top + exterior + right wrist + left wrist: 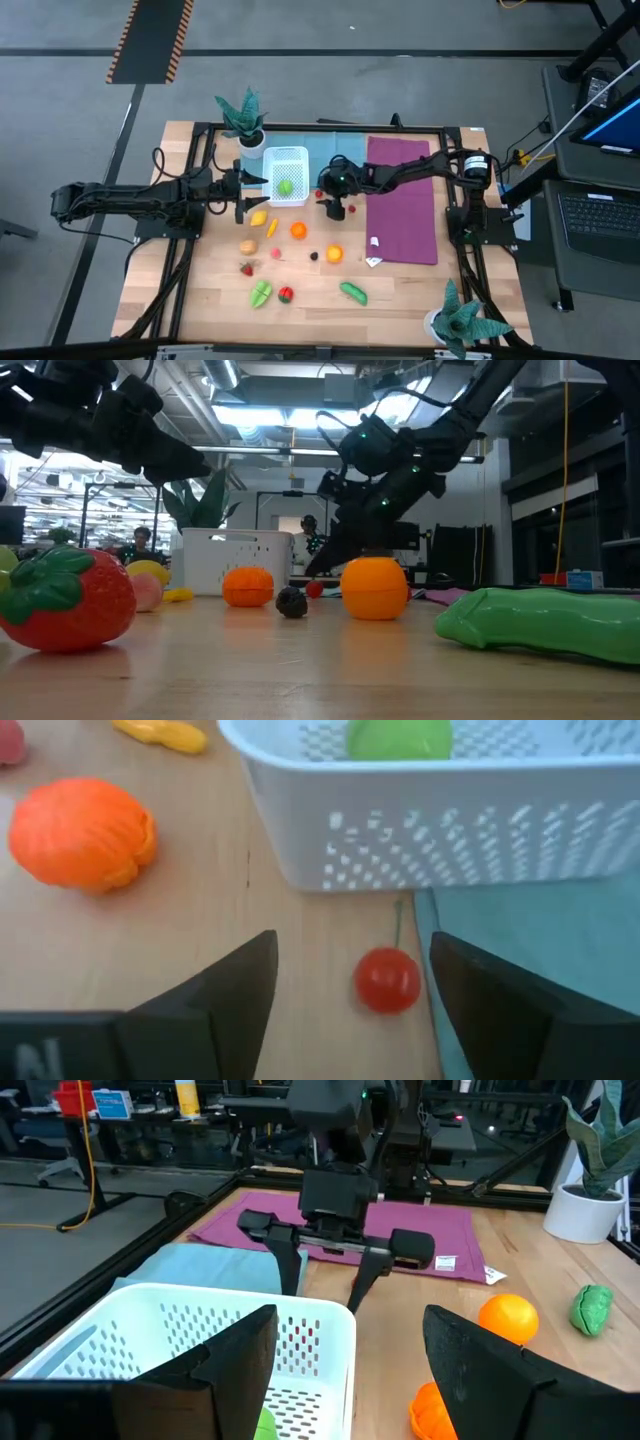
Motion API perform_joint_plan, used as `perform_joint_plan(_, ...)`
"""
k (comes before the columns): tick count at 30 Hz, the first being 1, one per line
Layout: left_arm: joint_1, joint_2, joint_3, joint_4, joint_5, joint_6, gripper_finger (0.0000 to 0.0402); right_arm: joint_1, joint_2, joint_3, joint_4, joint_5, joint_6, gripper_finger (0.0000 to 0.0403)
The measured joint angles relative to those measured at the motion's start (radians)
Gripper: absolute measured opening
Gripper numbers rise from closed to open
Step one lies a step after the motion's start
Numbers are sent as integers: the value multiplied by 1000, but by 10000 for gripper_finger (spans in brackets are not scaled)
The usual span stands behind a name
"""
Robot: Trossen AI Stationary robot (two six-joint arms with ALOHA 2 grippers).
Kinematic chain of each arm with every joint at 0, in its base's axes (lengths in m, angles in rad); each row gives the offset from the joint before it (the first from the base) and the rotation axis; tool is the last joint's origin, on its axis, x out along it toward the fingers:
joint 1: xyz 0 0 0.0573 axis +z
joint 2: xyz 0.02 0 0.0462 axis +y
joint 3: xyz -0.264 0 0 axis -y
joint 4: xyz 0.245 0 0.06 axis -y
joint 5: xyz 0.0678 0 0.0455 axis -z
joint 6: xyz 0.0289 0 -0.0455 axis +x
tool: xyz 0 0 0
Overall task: Pick and placing Produce into tupperware
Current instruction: Put the red cherry into the white basket
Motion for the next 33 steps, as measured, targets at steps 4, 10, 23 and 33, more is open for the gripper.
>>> perform_joint_plan(4, 0, 0, 0, 0, 0, 0, 244, 0, 0, 11, -75, 58, 2, 257)
perform_joint_plan(10, 0, 0, 0, 0, 0, 0, 244, 0, 28, 12, -54, 61, 2, 257)
perform_joint_plan(23, 0, 0, 0, 0, -1, 0, 244, 4, 62, 12, 16, 60, 0, 257)
perform_joint_plan(33, 0, 0, 0, -1, 0, 0, 244, 7, 79, 12, 16, 44, 1, 257)
